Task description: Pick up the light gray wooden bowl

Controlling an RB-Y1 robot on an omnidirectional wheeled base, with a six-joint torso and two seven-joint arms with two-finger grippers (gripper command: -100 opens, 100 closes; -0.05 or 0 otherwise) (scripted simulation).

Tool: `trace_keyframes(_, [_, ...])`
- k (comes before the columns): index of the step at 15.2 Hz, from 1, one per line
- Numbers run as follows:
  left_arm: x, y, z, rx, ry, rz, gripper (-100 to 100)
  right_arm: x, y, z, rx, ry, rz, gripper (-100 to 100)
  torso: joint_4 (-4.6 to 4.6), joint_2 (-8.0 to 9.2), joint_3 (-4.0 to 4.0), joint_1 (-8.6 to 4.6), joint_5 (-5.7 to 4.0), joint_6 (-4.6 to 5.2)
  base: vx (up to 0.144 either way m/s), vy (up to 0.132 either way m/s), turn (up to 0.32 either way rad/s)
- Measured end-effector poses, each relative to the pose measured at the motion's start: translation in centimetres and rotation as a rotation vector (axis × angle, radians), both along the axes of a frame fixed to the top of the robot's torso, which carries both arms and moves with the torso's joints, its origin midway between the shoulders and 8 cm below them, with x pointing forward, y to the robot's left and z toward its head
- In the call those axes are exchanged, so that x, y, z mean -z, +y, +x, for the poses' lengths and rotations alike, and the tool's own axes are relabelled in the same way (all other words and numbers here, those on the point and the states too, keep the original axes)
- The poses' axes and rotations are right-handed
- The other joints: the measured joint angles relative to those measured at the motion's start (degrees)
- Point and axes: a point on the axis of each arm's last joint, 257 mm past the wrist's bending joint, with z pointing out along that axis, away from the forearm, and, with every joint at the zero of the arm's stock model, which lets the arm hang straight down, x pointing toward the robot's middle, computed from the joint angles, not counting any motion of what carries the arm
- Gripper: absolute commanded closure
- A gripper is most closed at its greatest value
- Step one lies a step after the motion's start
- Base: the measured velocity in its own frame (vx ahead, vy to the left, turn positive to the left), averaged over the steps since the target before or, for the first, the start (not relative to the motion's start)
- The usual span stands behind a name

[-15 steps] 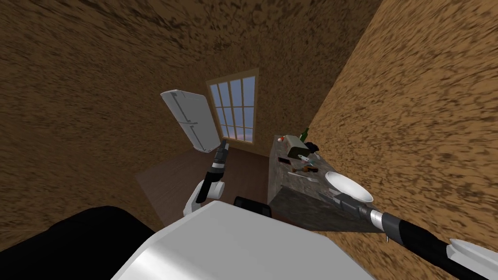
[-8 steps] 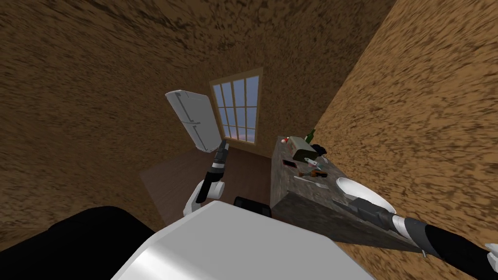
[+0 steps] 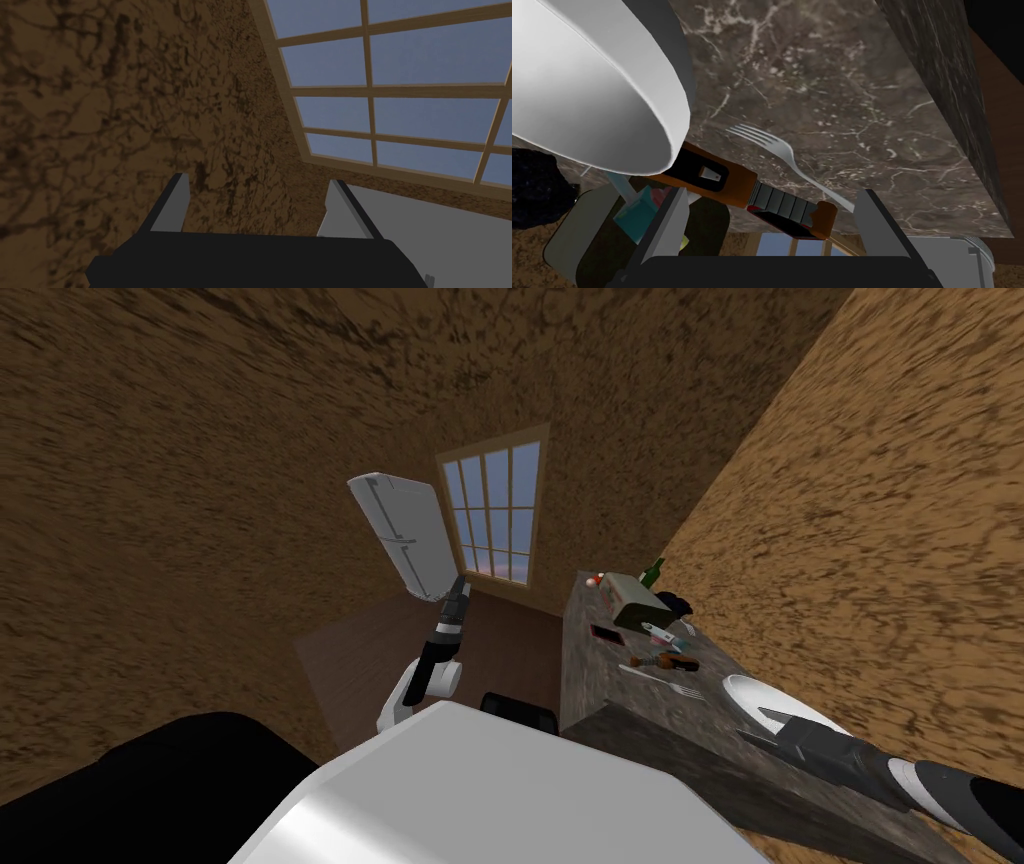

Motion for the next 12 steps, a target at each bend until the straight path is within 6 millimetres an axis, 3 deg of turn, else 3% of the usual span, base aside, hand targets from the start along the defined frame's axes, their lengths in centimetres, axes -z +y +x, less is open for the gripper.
trace_keyframes(4, [0.0,0.0,0.0,0.0,0.0,0.0,0,0.0,-3.5,-3.8,-0.016,0.111,-0.093,-100,-0.04,-0.19,-0.1,-0.04,-0.03,-0.01,0.131,0.003,0.068])
trace_keyframes(12, [0.0,0.0,0.0,0.0,0.0,0.0,0,0.9,-6.2,-10.0,-0.021,0.27,-0.157,-100,0.03,0.16,0.09,-0.19,-0.07,0.03,0.063,-0.034,0.026])
